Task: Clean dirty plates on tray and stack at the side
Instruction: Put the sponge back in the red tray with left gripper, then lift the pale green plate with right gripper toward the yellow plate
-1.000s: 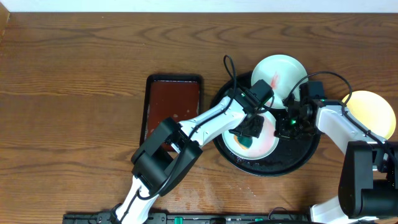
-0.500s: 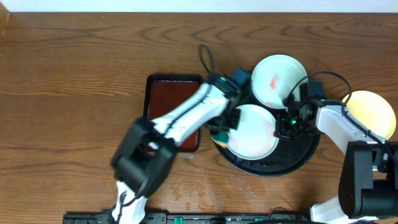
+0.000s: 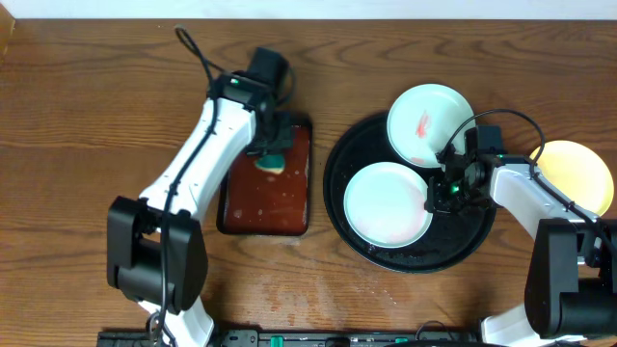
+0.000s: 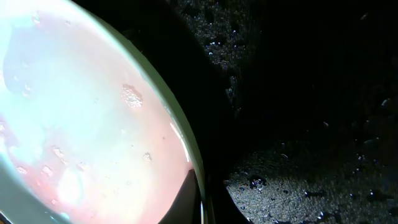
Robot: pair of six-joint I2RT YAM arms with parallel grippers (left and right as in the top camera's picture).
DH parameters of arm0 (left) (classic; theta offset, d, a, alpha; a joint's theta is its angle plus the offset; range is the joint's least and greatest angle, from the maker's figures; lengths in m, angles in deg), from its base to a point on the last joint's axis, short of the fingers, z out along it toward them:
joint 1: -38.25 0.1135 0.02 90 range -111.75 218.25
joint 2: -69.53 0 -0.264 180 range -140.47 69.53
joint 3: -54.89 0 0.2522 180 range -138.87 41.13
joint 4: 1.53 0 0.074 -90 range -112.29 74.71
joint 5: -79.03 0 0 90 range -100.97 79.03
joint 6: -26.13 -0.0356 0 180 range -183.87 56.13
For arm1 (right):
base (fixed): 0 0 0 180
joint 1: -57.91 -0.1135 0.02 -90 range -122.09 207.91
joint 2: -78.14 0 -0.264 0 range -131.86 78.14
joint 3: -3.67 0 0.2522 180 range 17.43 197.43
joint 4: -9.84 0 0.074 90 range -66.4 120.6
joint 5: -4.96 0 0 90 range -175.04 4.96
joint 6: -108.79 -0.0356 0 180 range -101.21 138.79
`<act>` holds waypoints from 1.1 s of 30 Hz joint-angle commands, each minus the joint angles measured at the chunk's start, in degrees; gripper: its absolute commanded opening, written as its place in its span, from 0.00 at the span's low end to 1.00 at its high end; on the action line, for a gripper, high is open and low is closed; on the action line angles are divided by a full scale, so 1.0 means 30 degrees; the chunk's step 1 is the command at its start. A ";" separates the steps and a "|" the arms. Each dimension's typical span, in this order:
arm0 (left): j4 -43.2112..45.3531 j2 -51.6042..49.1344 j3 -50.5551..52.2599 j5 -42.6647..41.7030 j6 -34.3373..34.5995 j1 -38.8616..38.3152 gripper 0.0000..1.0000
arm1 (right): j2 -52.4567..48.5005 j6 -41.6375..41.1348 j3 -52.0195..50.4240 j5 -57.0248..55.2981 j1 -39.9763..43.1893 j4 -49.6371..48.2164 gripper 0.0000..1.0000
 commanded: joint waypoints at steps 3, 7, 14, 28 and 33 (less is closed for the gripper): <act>-0.0058 -0.0714 0.1093 -0.0087 -0.1268 0.0197 0.24 | 0.2892 -0.0801 -0.0255 -0.1530 -0.0342 0.0437 0.01; -0.0131 0.0051 0.1042 -0.0495 -0.1253 0.0197 0.42 | 0.6958 -0.1297 -0.0255 -0.5085 -0.1588 0.1275 0.01; -0.0291 0.2776 0.1035 -0.1319 -0.1246 0.0197 0.53 | 1.0870 -0.1341 -0.0255 -1.0877 -0.4328 0.1705 0.01; -0.1137 0.7686 0.1042 -0.1311 -0.1253 0.0197 0.77 | 1.2218 -0.1239 -0.0255 -2.1682 -1.2364 0.1588 0.01; -0.1064 0.7657 0.1042 -0.1348 -0.1078 0.0197 0.80 | 1.2218 -0.0197 -0.0255 -2.3897 -1.4637 0.0896 0.01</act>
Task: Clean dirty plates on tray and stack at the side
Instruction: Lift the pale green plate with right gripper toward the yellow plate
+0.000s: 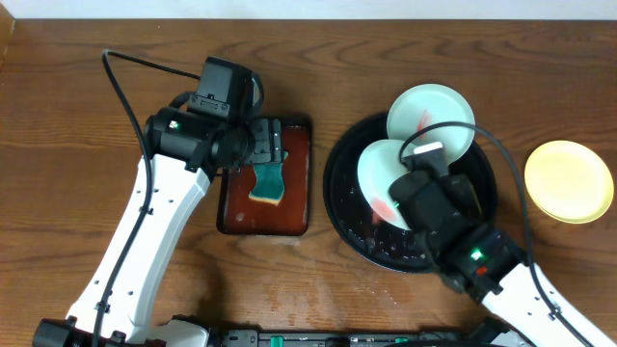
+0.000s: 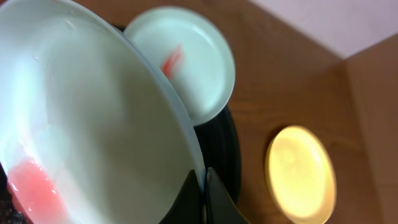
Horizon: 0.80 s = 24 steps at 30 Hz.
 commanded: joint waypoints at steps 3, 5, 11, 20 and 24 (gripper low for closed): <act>0.0619 0.0058 -0.0138 -0.0233 0.1107 -0.0007 0.81 | 0.0153 0.2127 0.0102 -0.3628 -0.2164 -0.1093 0.01; 0.0612 0.0058 -0.0138 -0.0233 0.1100 -0.0007 0.81 | 0.0153 0.2747 0.0102 -0.4087 -0.2725 -0.1333 0.01; 0.0612 0.0058 -0.0138 -0.0233 0.1100 -0.0007 0.81 | 0.0153 0.4036 0.0102 -0.5887 -0.3934 -0.1821 0.01; 0.0612 0.0058 -0.0138 -0.0233 0.1100 -0.0007 0.82 | 0.0153 0.4102 0.0102 -0.6266 -0.4233 -0.1872 0.01; 0.0612 0.0058 -0.0138 -0.0233 0.1100 -0.0007 0.82 | 0.0160 0.4823 0.0102 -0.6258 -0.4233 -0.2011 0.01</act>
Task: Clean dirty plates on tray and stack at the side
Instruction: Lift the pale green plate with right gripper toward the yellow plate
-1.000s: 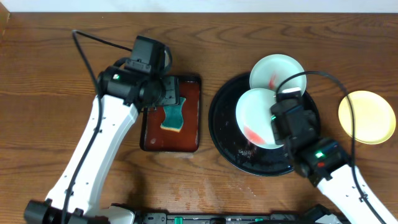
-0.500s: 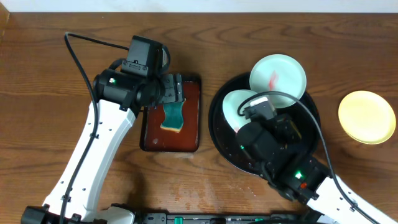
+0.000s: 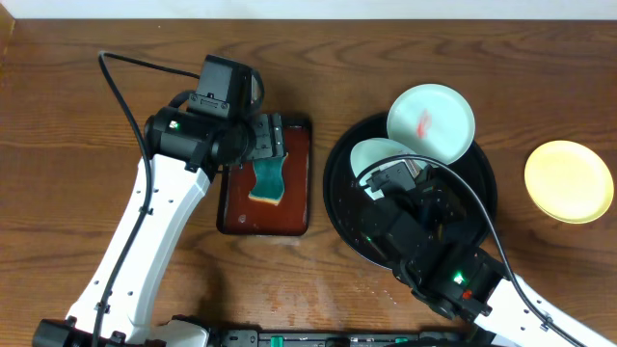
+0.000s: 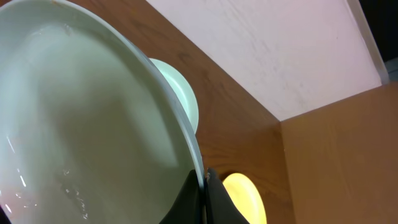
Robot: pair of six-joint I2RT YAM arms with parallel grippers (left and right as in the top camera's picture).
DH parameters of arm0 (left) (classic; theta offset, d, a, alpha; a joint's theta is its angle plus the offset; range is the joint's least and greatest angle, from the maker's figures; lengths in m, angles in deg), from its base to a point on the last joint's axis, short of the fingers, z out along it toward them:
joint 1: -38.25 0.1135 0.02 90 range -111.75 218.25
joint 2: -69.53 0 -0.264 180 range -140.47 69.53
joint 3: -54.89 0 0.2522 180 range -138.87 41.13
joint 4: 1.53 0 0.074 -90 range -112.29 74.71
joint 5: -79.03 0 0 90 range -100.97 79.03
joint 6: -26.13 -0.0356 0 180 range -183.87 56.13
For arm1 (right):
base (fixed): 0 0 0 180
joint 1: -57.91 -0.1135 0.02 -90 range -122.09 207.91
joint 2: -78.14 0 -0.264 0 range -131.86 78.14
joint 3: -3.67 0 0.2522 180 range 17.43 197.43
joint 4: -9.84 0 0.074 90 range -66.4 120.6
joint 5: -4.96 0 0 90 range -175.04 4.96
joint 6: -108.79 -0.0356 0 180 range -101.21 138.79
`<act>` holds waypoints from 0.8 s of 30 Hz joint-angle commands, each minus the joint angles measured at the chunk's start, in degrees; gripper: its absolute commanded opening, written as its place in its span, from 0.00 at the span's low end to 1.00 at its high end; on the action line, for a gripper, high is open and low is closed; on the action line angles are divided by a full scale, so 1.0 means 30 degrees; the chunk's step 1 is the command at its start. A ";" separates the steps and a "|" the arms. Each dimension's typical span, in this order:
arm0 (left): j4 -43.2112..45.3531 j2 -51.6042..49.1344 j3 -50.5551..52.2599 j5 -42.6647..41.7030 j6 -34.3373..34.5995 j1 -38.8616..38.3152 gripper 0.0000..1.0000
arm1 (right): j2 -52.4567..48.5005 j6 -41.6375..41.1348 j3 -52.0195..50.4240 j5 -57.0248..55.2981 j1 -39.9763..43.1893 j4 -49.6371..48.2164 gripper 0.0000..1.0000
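My right gripper [image 4: 203, 190] is shut on the rim of a white plate [image 4: 81, 124], holding it tilted steeply on edge above the black round tray [image 3: 337, 193]. From overhead the held plate [image 3: 374, 154] shows only as a narrow crescent in front of the right gripper [image 3: 384, 181]. A second white plate [image 3: 431, 120] with a red smear lies at the tray's far side. A green and yellow sponge [image 3: 269, 183] hangs over the brown tray [image 3: 294, 207], with my left gripper [image 3: 268, 154] shut on its top.
A yellow plate [image 3: 569, 180] lies on the wooden table to the right of the black tray, also seen as the yellow plate [image 4: 244, 200] behind my right fingers. A pale wall [image 4: 280, 50] borders the table's far edge. A black cable [image 3: 125, 87] loops from the left arm.
The right gripper has raised the white plate and tipped it more upright, so it looks narrower from overhead. The left gripper and sponge have not moved.
First the right gripper was down at the rim of the near white plate lying flat in the black tray, and the left gripper was low on the sponge in the brown tray. Then plate and sponge were both held lifted. Now the plate stands steeper.
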 commanded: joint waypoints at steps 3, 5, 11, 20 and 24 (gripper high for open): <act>-0.0036 0.0058 -0.0138 -0.0175 0.0095 -0.0007 0.82 | 0.0160 0.1304 0.0102 -0.0809 -0.0291 -0.0262 0.01; -0.0036 0.0058 -0.0138 -0.0175 0.0095 -0.0007 0.82 | 0.0160 0.1647 0.0102 -0.0816 -0.0481 -0.0277 0.01; -0.0036 0.0058 -0.0138 -0.0175 0.0095 -0.0007 0.82 | 0.0160 0.2062 0.0102 -0.0882 -0.0838 -0.0794 0.01; -0.0036 0.0058 -0.0138 -0.0175 0.0095 -0.0007 0.82 | 0.0160 0.2222 0.0102 -0.2310 -0.0831 -0.1639 0.01; -0.0036 0.0058 -0.0138 -0.0175 0.0102 -0.0007 0.82 | 0.0160 0.2208 0.0102 -0.2302 -0.0831 -0.1749 0.01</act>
